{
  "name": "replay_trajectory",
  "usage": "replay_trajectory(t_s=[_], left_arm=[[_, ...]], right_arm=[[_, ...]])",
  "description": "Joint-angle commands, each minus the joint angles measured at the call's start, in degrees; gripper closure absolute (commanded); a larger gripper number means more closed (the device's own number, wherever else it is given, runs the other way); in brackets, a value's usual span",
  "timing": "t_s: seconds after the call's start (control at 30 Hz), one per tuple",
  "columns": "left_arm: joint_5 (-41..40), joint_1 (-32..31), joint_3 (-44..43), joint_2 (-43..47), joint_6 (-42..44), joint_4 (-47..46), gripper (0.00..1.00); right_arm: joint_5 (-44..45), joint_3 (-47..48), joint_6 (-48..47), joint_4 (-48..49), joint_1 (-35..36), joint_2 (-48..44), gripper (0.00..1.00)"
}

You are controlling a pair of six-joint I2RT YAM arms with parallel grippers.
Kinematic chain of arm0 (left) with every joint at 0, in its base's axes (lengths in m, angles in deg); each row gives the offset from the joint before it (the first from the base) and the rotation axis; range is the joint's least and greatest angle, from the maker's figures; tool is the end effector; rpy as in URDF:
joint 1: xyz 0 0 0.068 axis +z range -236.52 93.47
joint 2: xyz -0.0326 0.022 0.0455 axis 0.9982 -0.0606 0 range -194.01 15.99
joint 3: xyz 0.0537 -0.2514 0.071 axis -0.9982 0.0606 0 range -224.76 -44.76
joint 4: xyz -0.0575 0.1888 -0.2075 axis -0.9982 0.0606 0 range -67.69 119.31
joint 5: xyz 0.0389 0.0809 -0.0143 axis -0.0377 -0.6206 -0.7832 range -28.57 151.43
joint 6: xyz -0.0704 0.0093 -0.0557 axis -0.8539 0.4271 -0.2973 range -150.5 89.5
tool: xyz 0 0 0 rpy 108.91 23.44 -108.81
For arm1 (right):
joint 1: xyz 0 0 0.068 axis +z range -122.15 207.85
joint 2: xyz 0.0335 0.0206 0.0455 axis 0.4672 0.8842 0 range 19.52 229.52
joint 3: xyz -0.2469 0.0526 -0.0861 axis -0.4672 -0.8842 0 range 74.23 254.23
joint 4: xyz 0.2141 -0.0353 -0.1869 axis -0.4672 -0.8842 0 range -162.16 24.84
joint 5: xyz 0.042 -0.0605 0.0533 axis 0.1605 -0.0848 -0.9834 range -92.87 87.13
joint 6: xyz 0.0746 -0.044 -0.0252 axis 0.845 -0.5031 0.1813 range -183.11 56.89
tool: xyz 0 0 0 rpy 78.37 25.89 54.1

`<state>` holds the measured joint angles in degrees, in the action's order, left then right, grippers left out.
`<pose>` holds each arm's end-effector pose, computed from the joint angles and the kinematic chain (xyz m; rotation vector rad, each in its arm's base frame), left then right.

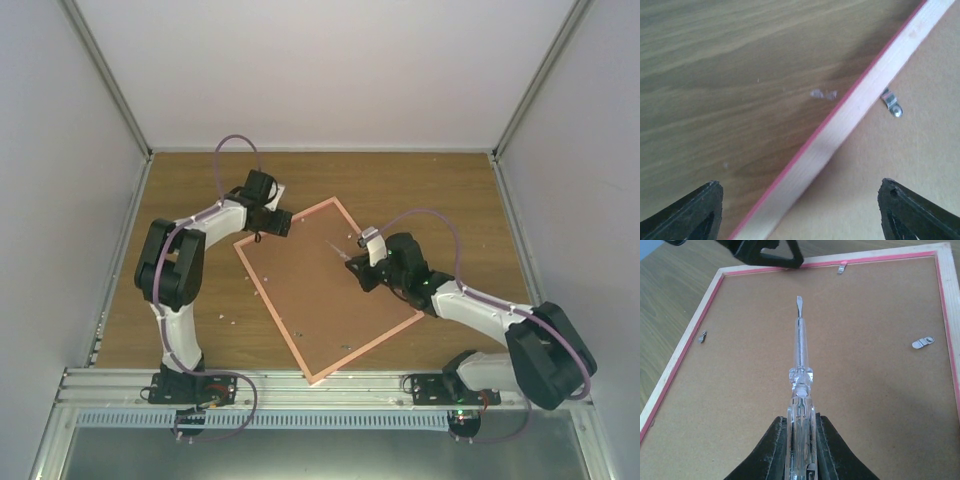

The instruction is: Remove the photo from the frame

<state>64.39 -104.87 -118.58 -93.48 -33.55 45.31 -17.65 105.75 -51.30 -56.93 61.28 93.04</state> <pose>0.4180 -0.1430 0.1150 0.3654 2.5805 -0.2019 0.2517 0.1907 0.1392 -0.5689 2.1569 0.7239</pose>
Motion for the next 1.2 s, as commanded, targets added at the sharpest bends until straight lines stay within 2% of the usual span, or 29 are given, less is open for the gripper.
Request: replay_trajectory(t_s=[0.0,0.37,0.77,0.93,1.17], left_arm=[[4.2,1.3,-5.0,-4.5,3.8,-0.1,0.17],[3.3,1.5,-7.7,-9.4,4.2,1.9,0.30],[4.6,2.2,-6.8,-8.1,0.8,3.1,0.71],[5.1,3.7,-4.1,-5.0,-3.3,2.8,0.78],[5.9,4.5,-0.1,-3.8,-6.1,2.8,0.78]], right_arm=[[-1.3,-0.7,-1.1,2.6,0.1,0.5,0.99],[-2.8,-0.3,-0.8,2.9,0.1,2.1,0.99],[-3.2,0.0,-0.4,2.9,0.1,3.0,0.99],[-3.5,0.2,-0.1,2.5,0.1,3.1,0.99],[-3.9,0.7,0.1,1.7,0.0,2.6,0.99]])
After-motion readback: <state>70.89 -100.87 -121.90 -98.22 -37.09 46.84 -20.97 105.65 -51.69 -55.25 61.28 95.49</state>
